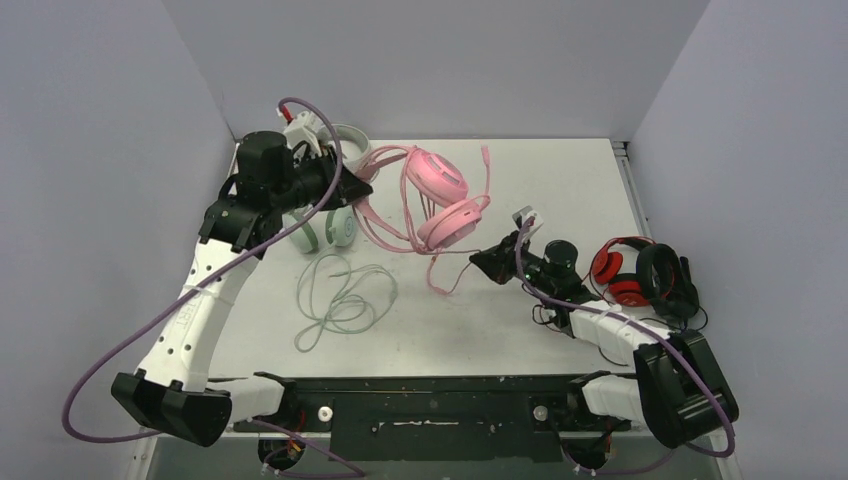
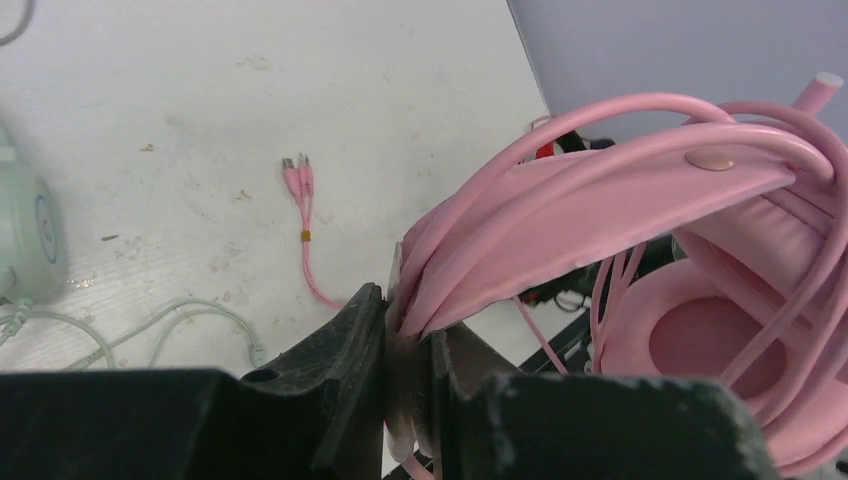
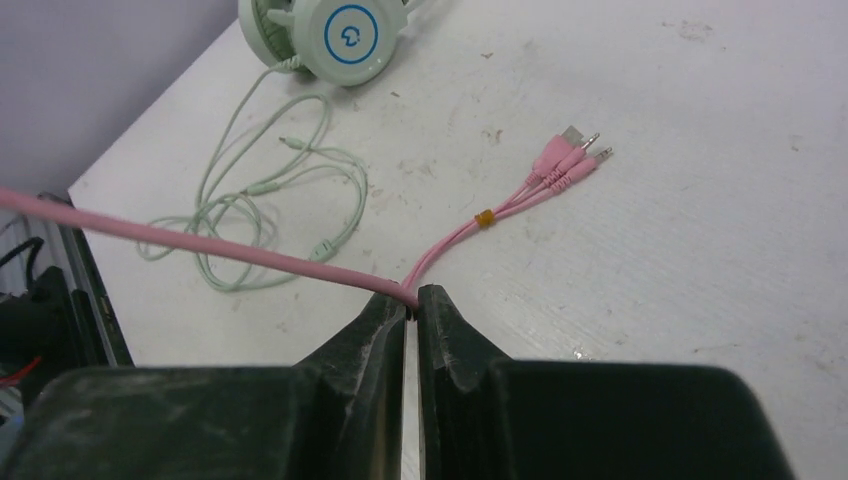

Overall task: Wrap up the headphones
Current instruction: Wrap the headphones cable around the headphones.

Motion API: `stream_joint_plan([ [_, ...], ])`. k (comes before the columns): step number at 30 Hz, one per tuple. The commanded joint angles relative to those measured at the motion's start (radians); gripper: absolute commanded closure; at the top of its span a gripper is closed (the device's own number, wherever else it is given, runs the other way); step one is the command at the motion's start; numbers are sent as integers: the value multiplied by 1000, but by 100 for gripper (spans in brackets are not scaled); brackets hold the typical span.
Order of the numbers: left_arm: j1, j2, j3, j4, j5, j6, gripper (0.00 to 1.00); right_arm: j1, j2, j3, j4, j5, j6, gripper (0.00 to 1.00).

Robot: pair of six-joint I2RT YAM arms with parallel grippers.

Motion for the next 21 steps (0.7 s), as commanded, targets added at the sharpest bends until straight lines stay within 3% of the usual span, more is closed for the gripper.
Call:
stream_joint_plan([
  [1, 2, -101, -40, 159, 249, 62, 100, -101, 53, 74, 99, -211, 125, 100],
  [6, -35, -161, -142, 122, 259, 271, 100, -135, 65, 158, 26, -270, 129, 100],
  [11, -145, -204, -196, 10, 212, 612, 100, -164, 46, 204, -47, -317, 132, 100],
  [16, -242, -178, -178, -132, 8, 859, 100, -164, 5, 236, -145, -374, 112, 100],
  [21, -385, -96, -132, -237, -374, 1061, 100, -151, -29, 301, -360, -434, 57, 100],
])
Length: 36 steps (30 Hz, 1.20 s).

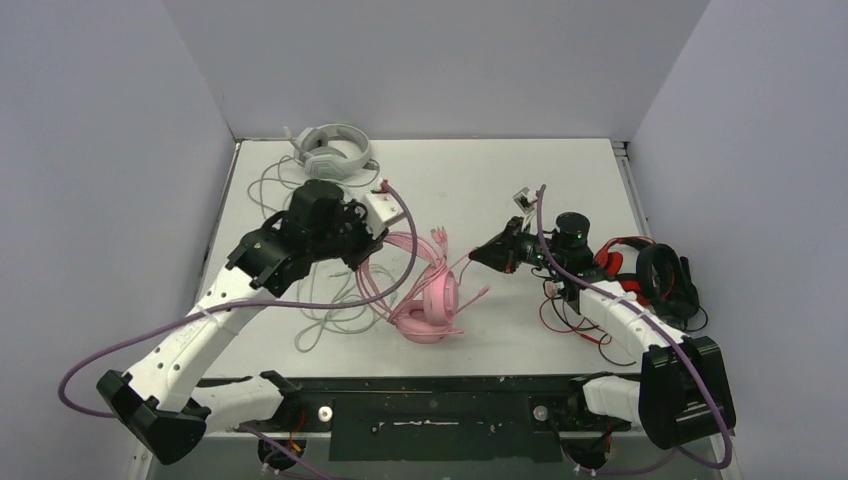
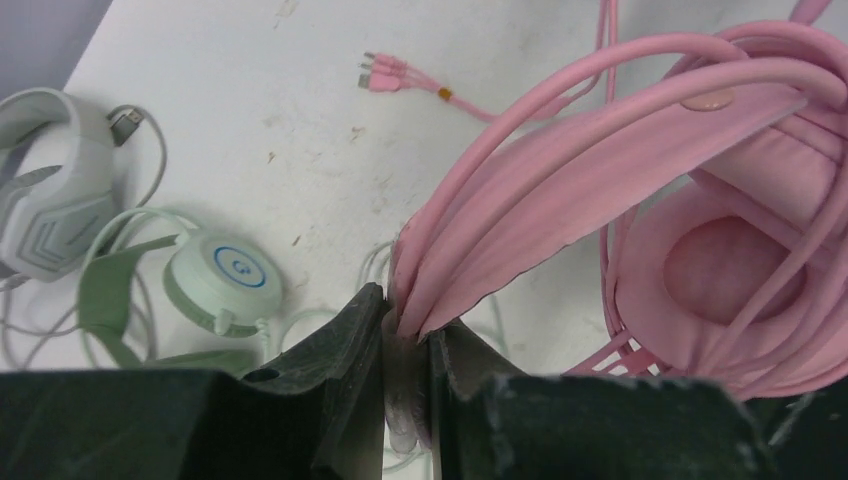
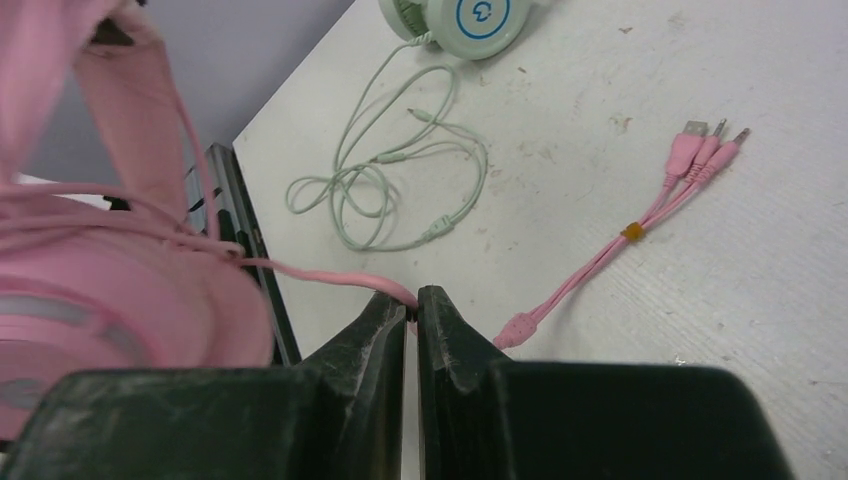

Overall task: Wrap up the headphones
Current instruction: Wrap the headphones cable around the headphones.

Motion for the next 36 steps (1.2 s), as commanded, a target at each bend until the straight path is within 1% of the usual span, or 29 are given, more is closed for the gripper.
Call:
stream_joint_plan([
  [1, -108, 61, 87, -132, -300, 251, 100, 2, -62, 107, -192, -46, -82, 100],
  [5, -195, 90, 112, -120, -418, 360, 100, 55, -55, 186, -417, -52, -196, 100],
  [9, -228, 105, 132, -55, -498, 410, 100, 153, 3, 291, -642, -3, -302, 100],
  [11, -236, 111, 139, -33, -534, 452, 100, 191, 30, 339, -723, 29, -341, 100],
  [13, -251, 112, 138, -18, -560, 505, 100, 208, 43, 359, -767, 72, -372, 100],
  [17, -267, 101, 141, -27, -503, 611, 100, 211, 49, 374, -804, 241, -404, 100],
  [19, -276, 106, 142, -37, -505, 643, 100, 212, 58, 390, -814, 244, -415, 100],
  [23, -293, 124, 136, -31, -554, 661, 100, 224, 70, 421, -838, 199, -417, 100],
  [27, -301, 122, 98, 32, -619, 704, 100, 265, 92, 468, -934, 259, -446, 100],
  [29, -302, 125, 87, 72, -642, 717, 100, 281, 100, 485, -961, 219, -474, 100],
  [31, -303, 132, 81, 109, -647, 701, 100, 288, 98, 482, -942, 126, -457, 100],
  [33, -304, 138, 66, 148, -646, 680, 100, 287, 88, 474, -900, 37, -397, 100],
  [36, -304, 135, 7, 236, -678, 646, 100, 280, 59, 449, -790, -16, -266, 100],
])
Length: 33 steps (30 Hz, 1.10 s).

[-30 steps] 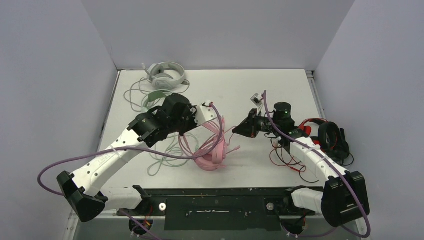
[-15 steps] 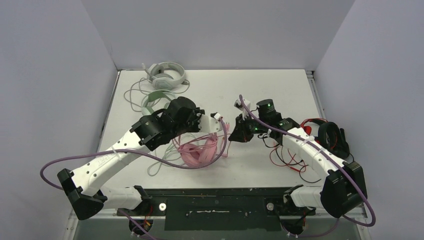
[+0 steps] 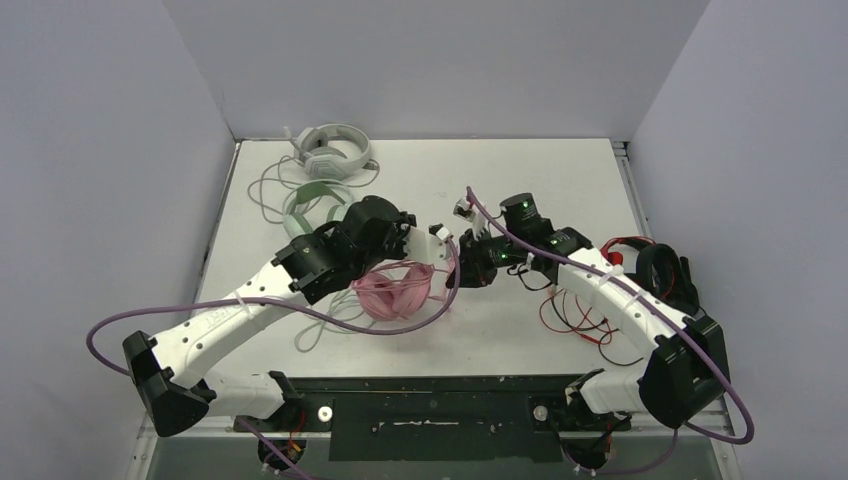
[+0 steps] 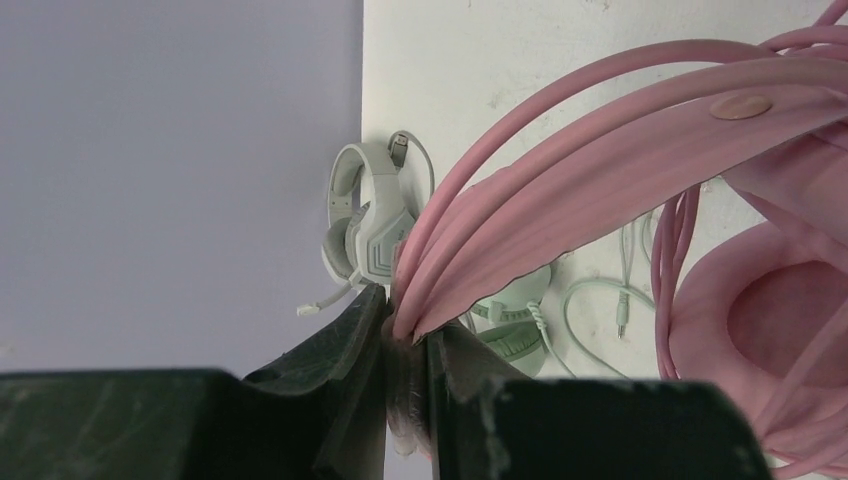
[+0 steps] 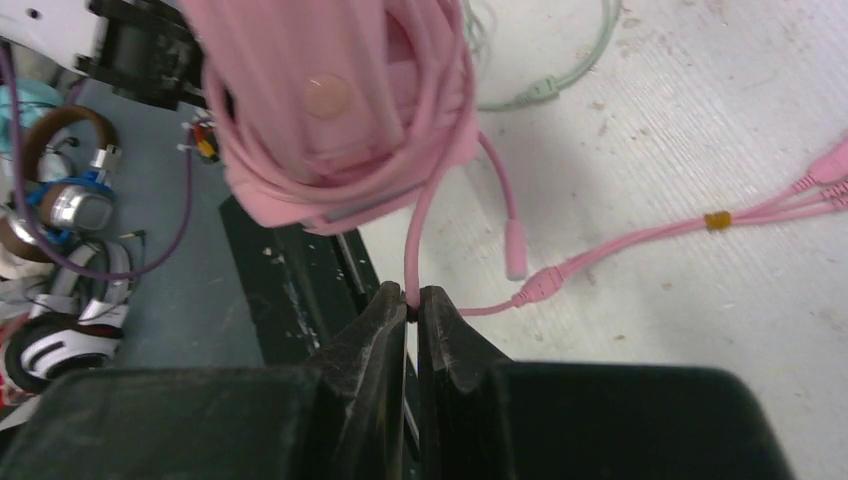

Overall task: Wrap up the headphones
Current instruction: Wrap the headphones cable around the headphones.

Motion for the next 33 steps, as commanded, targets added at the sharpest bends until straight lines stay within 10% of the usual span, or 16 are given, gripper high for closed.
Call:
stream_joint_plan([
  [1, -1, -4, -59, 204, -93, -36, 100, -18, -56, -7, 187, -143, 186, 100],
  [11, -6, -15, -157, 433, -269, -392, 100, -89, -102, -276, 1062, -254, 938, 99],
  [33, -53, -15, -117, 428, -659, -879, 100, -39, -114, -310, 1165, -190, 962, 79],
])
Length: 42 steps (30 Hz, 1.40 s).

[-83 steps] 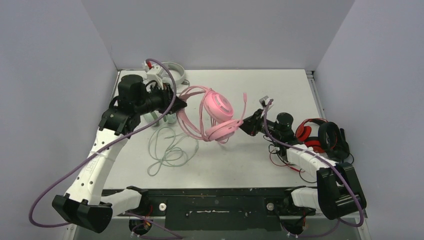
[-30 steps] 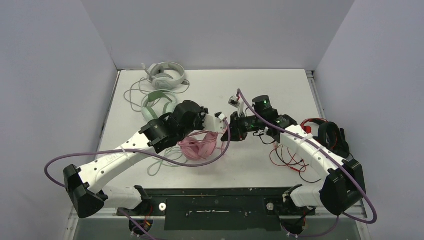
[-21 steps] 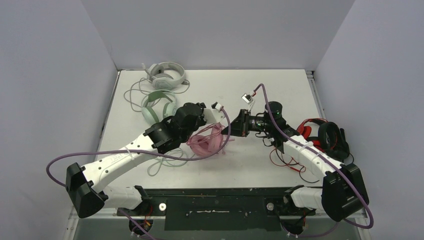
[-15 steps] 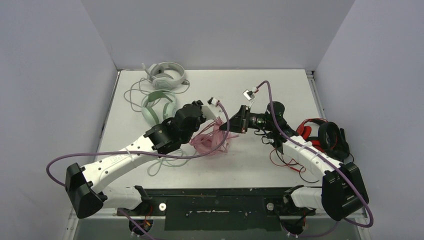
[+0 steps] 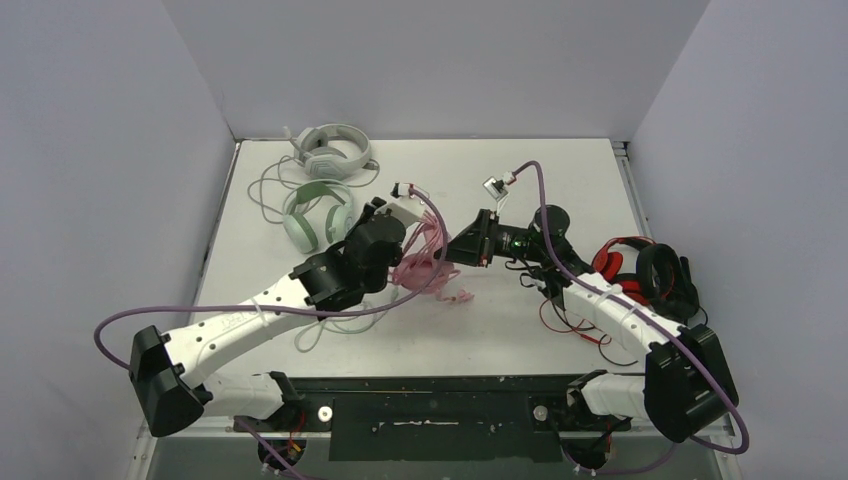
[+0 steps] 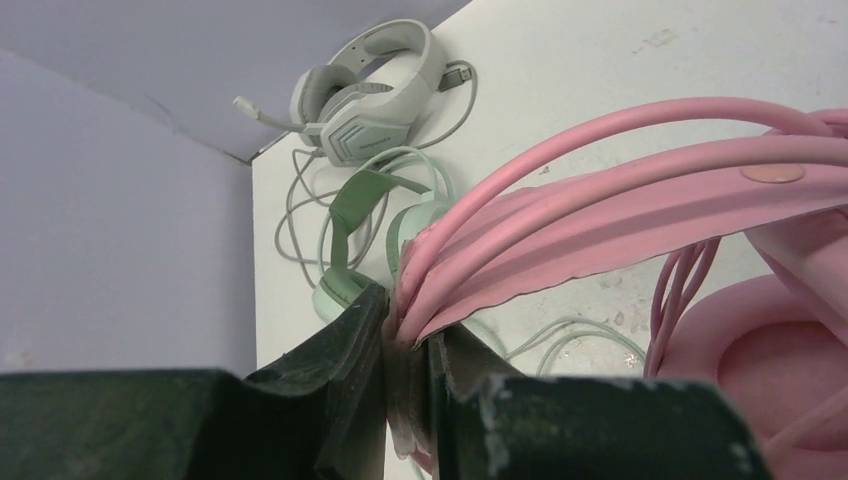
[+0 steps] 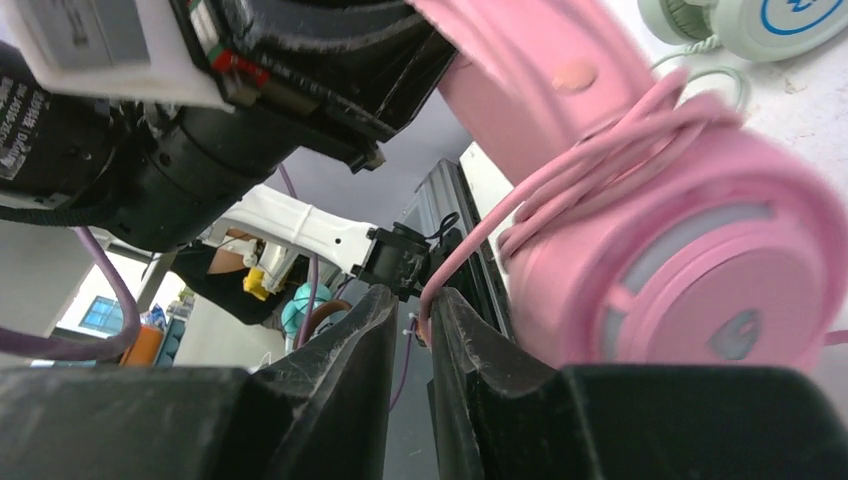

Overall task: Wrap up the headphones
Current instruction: Wrap the headphones cable around the headphones.

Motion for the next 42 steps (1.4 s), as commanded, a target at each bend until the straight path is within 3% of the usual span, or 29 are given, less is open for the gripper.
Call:
stream_joint_plan([
  [1, 3, 16, 122, 18, -149, -231, 100, 31, -43, -3, 92, -14, -15, 78],
  [10, 11, -22, 205, -68, -104, -543, 100, 78, -73, 4, -78, 97, -164, 72],
  [19, 37, -54, 274, -140, -15, -709, 100, 113, -111, 5, -193, 180, -288, 67],
  [24, 109, -67, 266, -144, 114, -769, 100, 138, -148, -10, -246, 234, -338, 62],
  [27, 202, -68, 245, -122, 313, -813, 100, 153, -190, -34, -274, 290, -376, 58],
  [30, 291, -61, 232, -102, 459, -856, 100, 163, -235, -47, -328, 318, -444, 47],
  [35, 333, -47, 225, -97, 504, -879, 100, 164, -269, -60, -413, 370, -521, 37],
  [42, 405, -56, 192, -63, 594, -923, 100, 164, -293, -142, -362, 407, -478, 31],
])
